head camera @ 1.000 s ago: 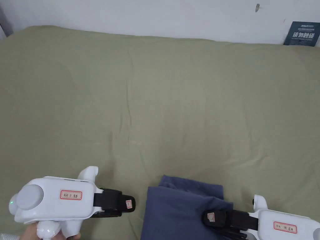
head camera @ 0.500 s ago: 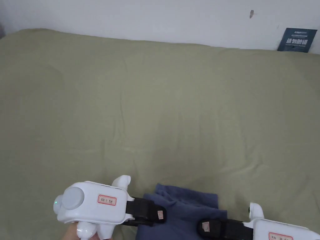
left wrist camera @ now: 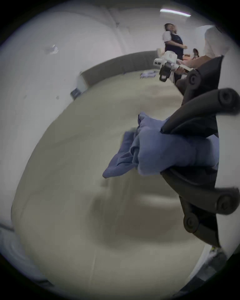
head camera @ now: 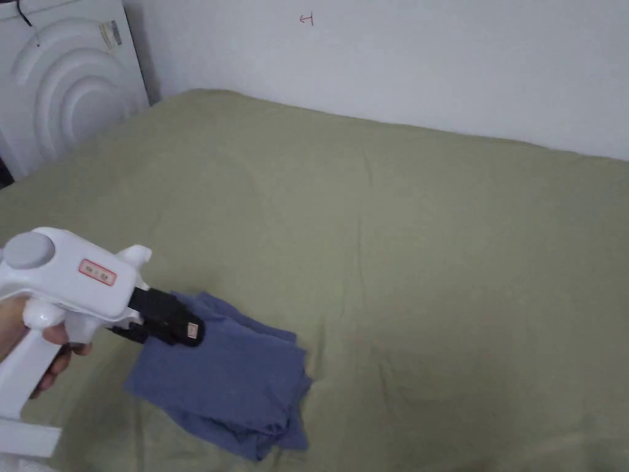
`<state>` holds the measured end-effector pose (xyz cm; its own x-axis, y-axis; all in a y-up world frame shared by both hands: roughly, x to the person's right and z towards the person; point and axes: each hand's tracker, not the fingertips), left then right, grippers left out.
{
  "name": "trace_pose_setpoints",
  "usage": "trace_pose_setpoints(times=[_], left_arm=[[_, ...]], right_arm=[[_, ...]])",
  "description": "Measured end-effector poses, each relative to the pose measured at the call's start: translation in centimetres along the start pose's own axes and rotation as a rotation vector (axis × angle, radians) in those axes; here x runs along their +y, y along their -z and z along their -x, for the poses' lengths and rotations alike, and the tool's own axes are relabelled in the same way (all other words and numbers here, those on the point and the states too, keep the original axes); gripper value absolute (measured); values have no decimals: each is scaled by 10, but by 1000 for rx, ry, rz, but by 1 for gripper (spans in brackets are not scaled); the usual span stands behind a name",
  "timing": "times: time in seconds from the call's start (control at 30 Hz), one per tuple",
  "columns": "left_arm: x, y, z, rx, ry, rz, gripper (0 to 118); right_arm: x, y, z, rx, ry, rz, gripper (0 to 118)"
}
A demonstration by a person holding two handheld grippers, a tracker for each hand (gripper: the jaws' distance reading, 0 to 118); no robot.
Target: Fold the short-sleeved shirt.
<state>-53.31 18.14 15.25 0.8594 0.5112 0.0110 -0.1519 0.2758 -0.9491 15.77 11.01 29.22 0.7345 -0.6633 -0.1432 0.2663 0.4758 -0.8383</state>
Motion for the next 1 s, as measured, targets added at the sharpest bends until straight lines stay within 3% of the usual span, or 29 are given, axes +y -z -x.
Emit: trace_pose_setpoints(times=[0.1,0.2,0.23,0.3,0.37,0.43,0.57,0.67,0.7,0.73,0.77,0.8,0.87,0.93,1.0], left_arm=[[29,-22,47,122,-38,7,25],[43,-28,67,149,-70,-5,27],[51,-25,75,157,-79,2,43],[54,-21,73,225,-64,-17,111],[50,-23,60,251,-32,-51,118],[45,-32,51,223,-35,-83,118],[38,-43,26,312,25,-122,117],[13,-45,-35,267,90,-162,113],[5,-45,-55,223,117,-191,89],[-3,-43,-79,174,121,-214,39],[-17,-31,-112,161,118,-238,0],[-32,-28,-136,259,168,-293,0],[-61,-8,-208,162,265,-330,0],[-83,0,-252,96,334,-392,0],[-111,9,-311,65,342,-515,0]], right_arm=[[3,6,-8,-21,22,1,0],[7,9,-15,-47,38,2,0],[8,10,-17,-50,39,4,0],[12,11,-21,-58,39,9,0],[17,10,-22,-63,33,15,0],[16,9,-22,-63,16,10,0],[16,9,-21,-47,-14,-23,0],[17,9,-21,-62,-69,-64,0],[13,-11,15,-75,-92,-91,0],[12,-18,27,-93,-112,-120,0],[14,-20,29,-116,-138,-158,0],[16,-22,31,-123,-161,-178,0],[21,-77,60,-204,-236,-261,0],[22,-96,78,-255,-316,-327,0],[32,-111,102,-377,-380,-410,0]])
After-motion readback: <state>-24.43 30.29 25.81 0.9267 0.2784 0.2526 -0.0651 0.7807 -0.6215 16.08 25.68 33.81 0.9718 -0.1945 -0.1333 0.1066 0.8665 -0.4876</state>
